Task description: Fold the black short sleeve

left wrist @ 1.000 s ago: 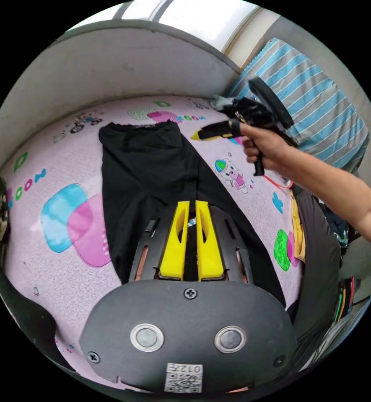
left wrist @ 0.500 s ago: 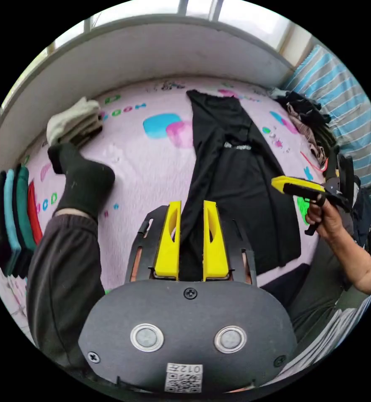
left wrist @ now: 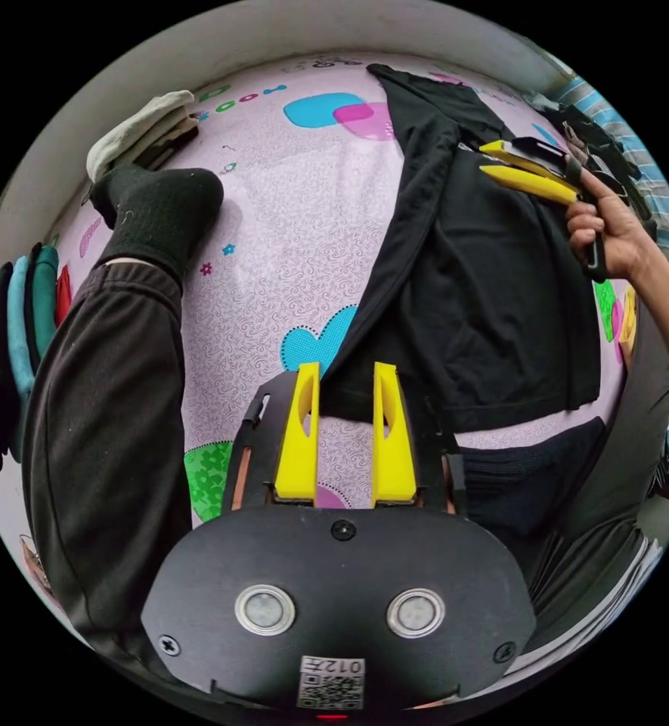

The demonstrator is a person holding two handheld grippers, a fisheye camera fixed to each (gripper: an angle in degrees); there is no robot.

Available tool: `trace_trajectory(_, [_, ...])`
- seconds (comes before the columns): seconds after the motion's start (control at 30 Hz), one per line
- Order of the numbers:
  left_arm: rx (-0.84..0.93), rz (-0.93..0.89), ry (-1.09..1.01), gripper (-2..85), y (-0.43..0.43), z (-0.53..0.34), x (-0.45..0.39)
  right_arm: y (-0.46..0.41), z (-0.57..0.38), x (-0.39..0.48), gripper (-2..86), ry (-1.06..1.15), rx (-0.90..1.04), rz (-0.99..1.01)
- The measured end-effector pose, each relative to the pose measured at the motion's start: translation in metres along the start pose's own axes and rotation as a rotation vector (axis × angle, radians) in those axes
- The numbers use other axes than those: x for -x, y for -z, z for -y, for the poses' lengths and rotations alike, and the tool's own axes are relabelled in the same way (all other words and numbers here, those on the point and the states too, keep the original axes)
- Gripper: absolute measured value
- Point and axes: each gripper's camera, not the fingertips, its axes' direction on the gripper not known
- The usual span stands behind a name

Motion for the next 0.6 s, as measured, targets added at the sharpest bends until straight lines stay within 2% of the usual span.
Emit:
trace_trajectory(0.17, [0.012, -0.018, 0.013, 3.6, -0.009, 0.004, 0.008, -0.02, 0.023, -0.008, 7.0, -0.013, 0.002, -0.051])
trace_trajectory(0.37, [0.069, -0.166, -0.055, 1.1, -0.018, 0.008, 0.007, -0.033, 0.031, -0.016, 1.3, -0.015, 0.05, -0.019])
trace_trajectory(0.6, [0.044, -0.194, -0.257, 0.5, 0.01, 0.01, -0.021, -0.007, 0.021, -0.003, -0.2, 0.088, 0.049, -0.03])
